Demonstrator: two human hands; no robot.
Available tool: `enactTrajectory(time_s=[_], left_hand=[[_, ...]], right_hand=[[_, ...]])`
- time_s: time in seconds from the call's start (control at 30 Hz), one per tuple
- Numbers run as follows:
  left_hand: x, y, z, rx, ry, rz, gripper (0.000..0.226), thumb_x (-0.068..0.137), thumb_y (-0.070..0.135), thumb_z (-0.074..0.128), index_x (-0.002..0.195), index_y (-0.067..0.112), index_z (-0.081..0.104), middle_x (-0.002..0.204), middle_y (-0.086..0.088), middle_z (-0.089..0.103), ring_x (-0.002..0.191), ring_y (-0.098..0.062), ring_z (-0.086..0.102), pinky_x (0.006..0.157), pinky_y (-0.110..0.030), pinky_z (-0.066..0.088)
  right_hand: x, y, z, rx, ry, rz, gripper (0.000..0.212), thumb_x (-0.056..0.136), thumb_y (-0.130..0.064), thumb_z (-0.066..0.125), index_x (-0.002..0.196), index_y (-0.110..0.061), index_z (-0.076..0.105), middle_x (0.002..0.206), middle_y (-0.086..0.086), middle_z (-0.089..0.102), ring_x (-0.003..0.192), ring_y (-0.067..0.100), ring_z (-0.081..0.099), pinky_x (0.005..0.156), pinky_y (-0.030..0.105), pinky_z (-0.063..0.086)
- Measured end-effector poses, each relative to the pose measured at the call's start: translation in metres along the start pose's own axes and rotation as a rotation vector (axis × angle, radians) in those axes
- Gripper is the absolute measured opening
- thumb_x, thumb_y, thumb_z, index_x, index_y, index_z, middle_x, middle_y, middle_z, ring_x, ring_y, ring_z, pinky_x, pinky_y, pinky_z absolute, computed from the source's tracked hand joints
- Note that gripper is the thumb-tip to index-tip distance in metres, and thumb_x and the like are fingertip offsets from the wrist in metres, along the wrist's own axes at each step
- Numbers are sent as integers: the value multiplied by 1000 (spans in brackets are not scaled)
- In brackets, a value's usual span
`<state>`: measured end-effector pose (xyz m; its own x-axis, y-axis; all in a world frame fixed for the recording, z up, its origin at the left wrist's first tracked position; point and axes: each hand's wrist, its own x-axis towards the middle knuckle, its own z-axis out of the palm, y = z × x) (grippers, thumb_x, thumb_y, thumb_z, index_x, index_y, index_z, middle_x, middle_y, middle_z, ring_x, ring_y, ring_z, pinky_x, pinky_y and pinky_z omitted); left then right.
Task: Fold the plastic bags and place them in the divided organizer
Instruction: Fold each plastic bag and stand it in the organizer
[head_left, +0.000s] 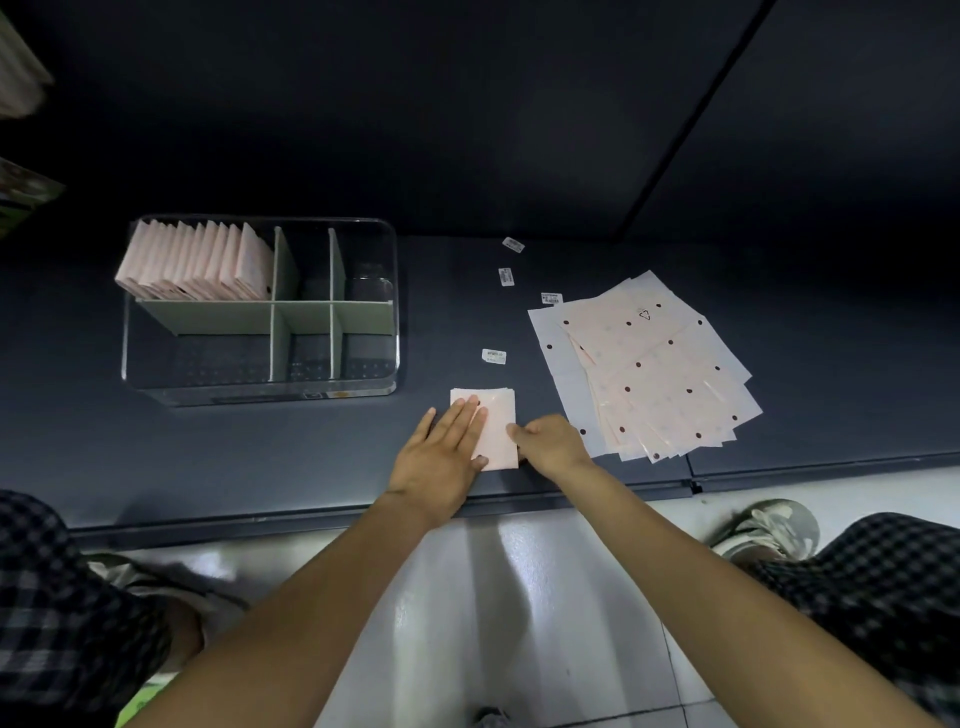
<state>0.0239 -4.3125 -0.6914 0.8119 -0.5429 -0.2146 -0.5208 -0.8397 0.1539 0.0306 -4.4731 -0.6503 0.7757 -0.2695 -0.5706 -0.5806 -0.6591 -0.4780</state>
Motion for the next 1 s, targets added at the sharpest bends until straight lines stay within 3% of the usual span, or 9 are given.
enactTrajectory(time_s=[0.13, 0.23, 0.33, 0.4, 0.63, 0.83, 0.9, 0.97, 1.0], left_hand=[[-1, 0, 7, 60, 17, -2, 60, 100, 45, 8, 144, 16, -22, 155, 0, -23, 144, -15, -17, 112, -38, -18], [0, -2, 9, 64, 15, 10, 60, 100, 47, 7, 141, 19, -25, 151, 0, -28, 143, -15, -20, 110, -39, -21], [1, -3, 8, 48, 15, 20, 60, 99, 48, 6, 140, 20, -27, 146, 1, -33, 137, -14, -29, 112, -40, -21], [0, -3, 8, 36, 15, 32, 60, 99, 49, 6, 140, 19, -28, 145, 0, -34, 134, -14, -33, 112, -40, -21], [-1, -16, 4, 17, 3, 63, 73, 94, 60, 8, 145, 15, -21, 150, -4, -29, 138, -17, -30, 115, -36, -19], [0, -17, 3, -1, -23, 17, 81, 92, 63, 9, 146, 10, -18, 156, -5, -21, 138, -14, -29, 115, -34, -18], [1, -17, 4, 6, -31, 8, 82, 91, 65, 7, 146, 10, -18, 156, -5, -22, 141, -15, -25, 114, -34, -19], [2, -17, 2, 6, -52, 9, 83, 91, 65, 9, 146, 10, -19, 156, -5, -23, 142, -16, -23, 113, -34, -19], [2, -17, 1, 5, -66, 12, 84, 91, 65, 12, 146, 9, -19, 156, -6, -23, 142, -17, -23, 113, -34, -19]], right_hand=[[-8, 1, 9, -176, 157, -64, 36, 93, -33, 50, 62, -15, 52, 71, 4, 58, 79, 27, 55, 71, 31, 43], [-19, 5, 25, -381, 485, -386, 23, 91, -25, 54, 111, -15, 59, 112, 5, 61, 104, 26, 56, 90, 34, 43], [-13, 10, 36, -433, 348, -691, 47, 97, -17, 44, 143, -10, 36, 151, 7, 33, 141, 24, 29, 117, 31, 12], [-2, 19, 37, -571, 235, -707, 53, 102, -25, 29, 150, -12, 9, 158, 1, 3, 147, 18, 2, 116, 29, -9], [17, 40, 32, -823, 197, -652, 65, 97, -49, 6, 146, -13, -17, 157, 3, -15, 139, 12, -24, 117, 34, -12], [8, 28, 23, -814, 142, -646, 68, 99, -48, 17, 148, -10, -10, 157, 5, -15, 145, 18, -12, 118, 37, -9], [-3, 27, 14, -743, 204, -741, 66, 95, -46, 44, 146, -8, 27, 156, 10, 17, 144, 24, 20, 119, 41, 15], [-13, 32, 11, -679, 280, -881, 48, 75, -40, 75, 112, -12, 65, 126, 8, 60, 110, 24, 61, 93, 36, 51], [-16, 35, 12, -682, 312, -925, 39, 67, -38, 82, 97, -15, 69, 109, 3, 67, 92, 20, 66, 79, 29, 55]])
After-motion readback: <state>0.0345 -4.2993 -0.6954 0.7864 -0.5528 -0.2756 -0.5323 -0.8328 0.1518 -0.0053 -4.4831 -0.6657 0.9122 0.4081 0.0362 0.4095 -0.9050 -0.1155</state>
